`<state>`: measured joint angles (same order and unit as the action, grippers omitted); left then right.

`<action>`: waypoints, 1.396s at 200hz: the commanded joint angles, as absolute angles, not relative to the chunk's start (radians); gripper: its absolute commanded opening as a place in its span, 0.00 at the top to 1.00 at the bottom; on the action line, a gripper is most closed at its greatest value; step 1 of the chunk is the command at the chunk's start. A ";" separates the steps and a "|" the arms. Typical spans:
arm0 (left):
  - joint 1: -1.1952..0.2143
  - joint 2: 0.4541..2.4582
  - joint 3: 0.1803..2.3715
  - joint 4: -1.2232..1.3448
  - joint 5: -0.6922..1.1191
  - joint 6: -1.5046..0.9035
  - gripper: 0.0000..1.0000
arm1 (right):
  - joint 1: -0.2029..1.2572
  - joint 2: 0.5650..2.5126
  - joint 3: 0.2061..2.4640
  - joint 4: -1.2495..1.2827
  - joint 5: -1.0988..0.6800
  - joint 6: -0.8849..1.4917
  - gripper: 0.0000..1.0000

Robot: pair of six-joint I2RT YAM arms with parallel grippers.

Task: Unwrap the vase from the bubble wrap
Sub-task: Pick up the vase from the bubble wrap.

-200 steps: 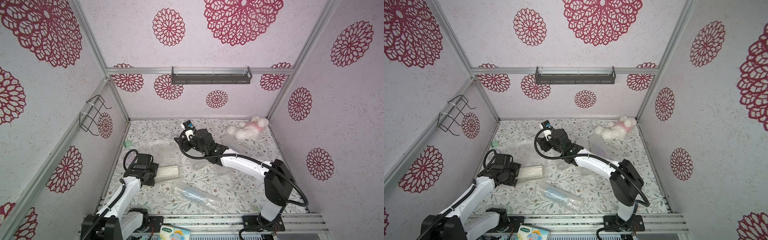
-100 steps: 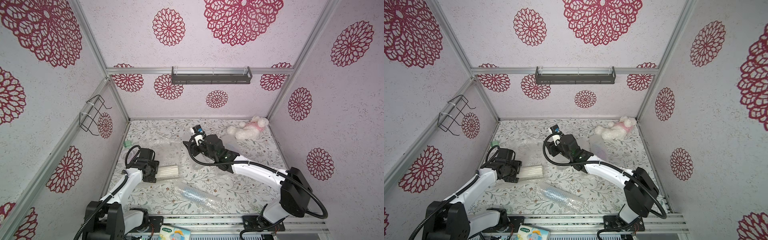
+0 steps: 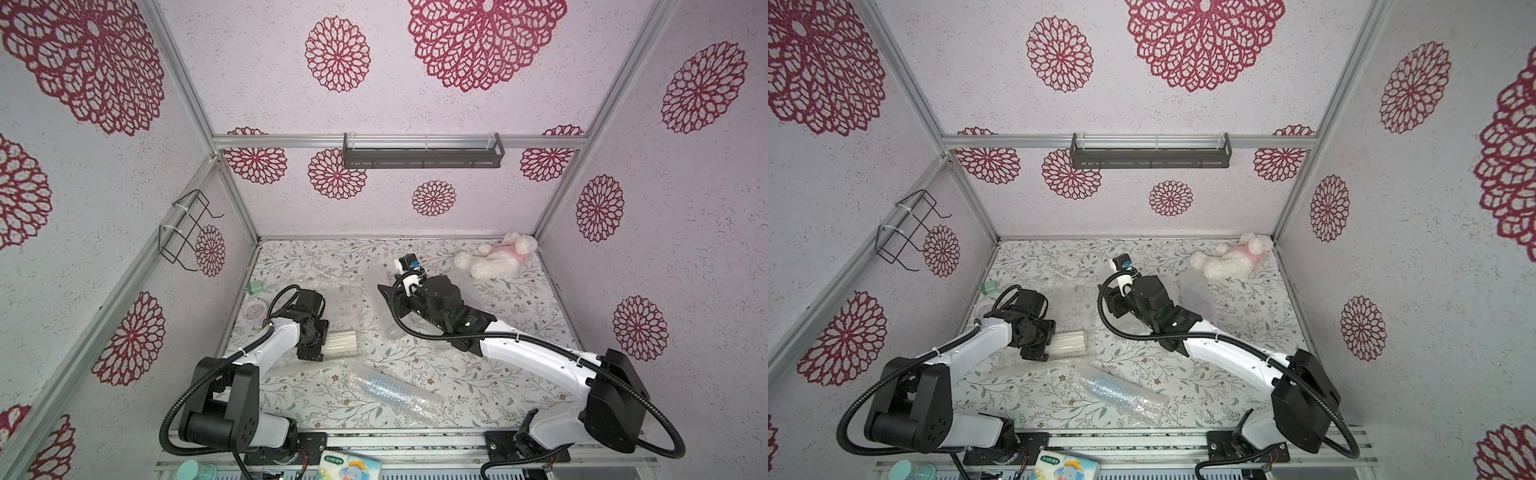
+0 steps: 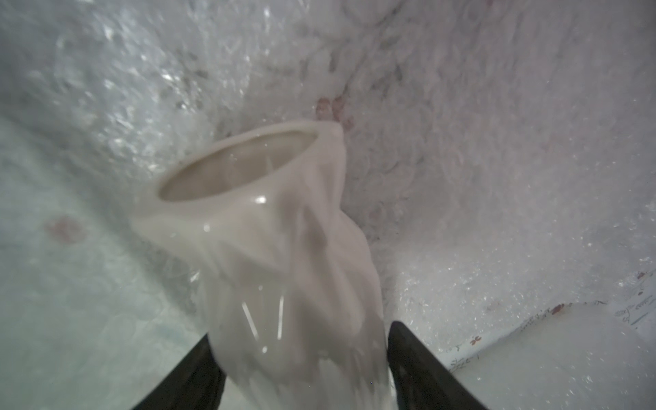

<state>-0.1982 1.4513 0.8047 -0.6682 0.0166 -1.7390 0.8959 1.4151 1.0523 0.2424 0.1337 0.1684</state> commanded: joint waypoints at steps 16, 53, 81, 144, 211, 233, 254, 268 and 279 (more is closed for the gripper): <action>-0.216 1.511 0.850 -0.693 0.010 -1.789 0.31 | 0.897 1.307 1.016 0.248 0.198 0.167 0.40; -0.221 1.548 0.875 -0.745 0.004 -1.781 0.46 | 0.890 1.246 0.983 0.242 0.228 0.168 0.40; -0.230 1.548 0.906 -0.789 -0.025 -1.755 0.53 | 0.870 1.207 0.959 0.238 0.220 0.187 0.40; -0.268 1.448 1.048 -0.888 -0.213 -1.662 0.56 | 0.839 1.183 0.937 0.233 0.213 0.207 0.40; -0.374 1.404 1.114 -0.840 -0.424 -1.481 0.59 | 0.813 1.169 0.927 0.221 0.216 0.205 0.40; -0.422 1.389 1.126 -0.800 -0.520 -1.385 0.58 | 0.803 1.156 0.915 0.213 0.212 0.209 0.40; -0.462 1.378 1.139 -0.759 -0.611 -1.301 0.57 | 0.787 1.138 0.896 0.209 0.206 0.223 0.40; -0.480 1.374 1.149 -0.729 -0.663 -1.243 0.57 | 0.774 1.125 0.882 0.207 0.200 0.232 0.40; -0.489 1.374 1.152 -0.687 -0.691 -1.192 0.57 | 0.766 1.118 0.875 0.203 0.194 0.235 0.40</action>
